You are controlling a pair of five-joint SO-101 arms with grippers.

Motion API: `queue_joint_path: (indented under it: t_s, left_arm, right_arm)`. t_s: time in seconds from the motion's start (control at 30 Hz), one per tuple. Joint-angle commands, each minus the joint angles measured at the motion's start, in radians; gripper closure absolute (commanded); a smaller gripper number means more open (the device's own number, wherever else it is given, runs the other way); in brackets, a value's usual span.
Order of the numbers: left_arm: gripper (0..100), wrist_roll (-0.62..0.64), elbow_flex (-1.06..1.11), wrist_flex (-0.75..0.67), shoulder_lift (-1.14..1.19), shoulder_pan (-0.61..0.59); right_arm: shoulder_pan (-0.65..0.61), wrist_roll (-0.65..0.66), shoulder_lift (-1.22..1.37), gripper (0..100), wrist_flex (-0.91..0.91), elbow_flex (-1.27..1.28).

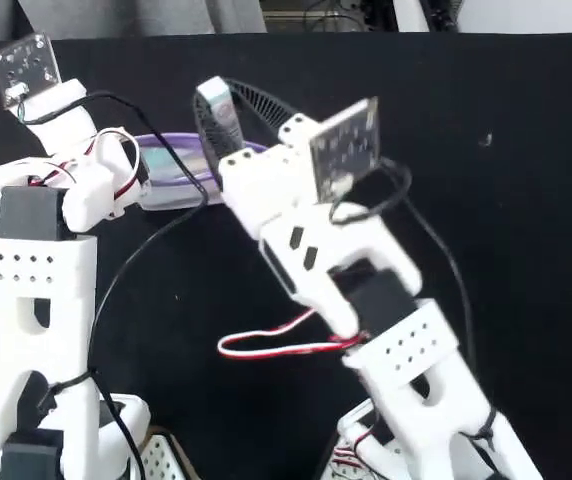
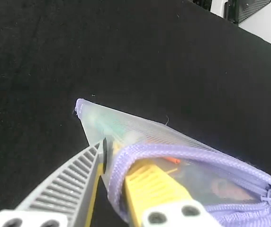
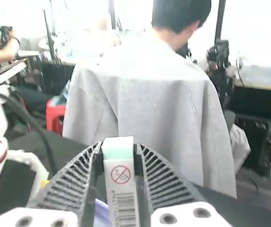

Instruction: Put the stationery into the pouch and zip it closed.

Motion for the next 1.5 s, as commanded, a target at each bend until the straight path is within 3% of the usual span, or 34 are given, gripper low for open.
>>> queue_joint_path:
  t_s: [0.0,0.2,0.6,1.07,1.33,1.47]
  left_arm:
    - [97,-0.005,-0.022,0.000,-0.006,-0.010]
    - [97,-0.003,-0.022,0.000,-0.008,-0.010]
    - [97,-0.003,-0.021,0.003,-0.008,-0.010]
    - [97,-0.008,0.018,-0.018,-0.008,-0.016]
    - [97,-0.006,0.041,-0.052,-0.014,-0.084]
    - [97,-0.008,0.044,-0.055,-0.014,-0.087]
  right_arm:
    - [-0.049,-0.005,-0.088,98.7,-0.238,0.122]
    - [-0.101,-0.005,-0.099,98.7,-0.273,0.183]
    - [-0.094,0.003,-0.097,98.7,-0.592,0.423]
    - [-0.041,0.080,0.205,98.7,-0.684,0.278]
    - [-0.049,0.072,0.171,98.2,-0.787,0.417]
    - [-0.089,0.072,0.090,84.9,-0.792,0.476]
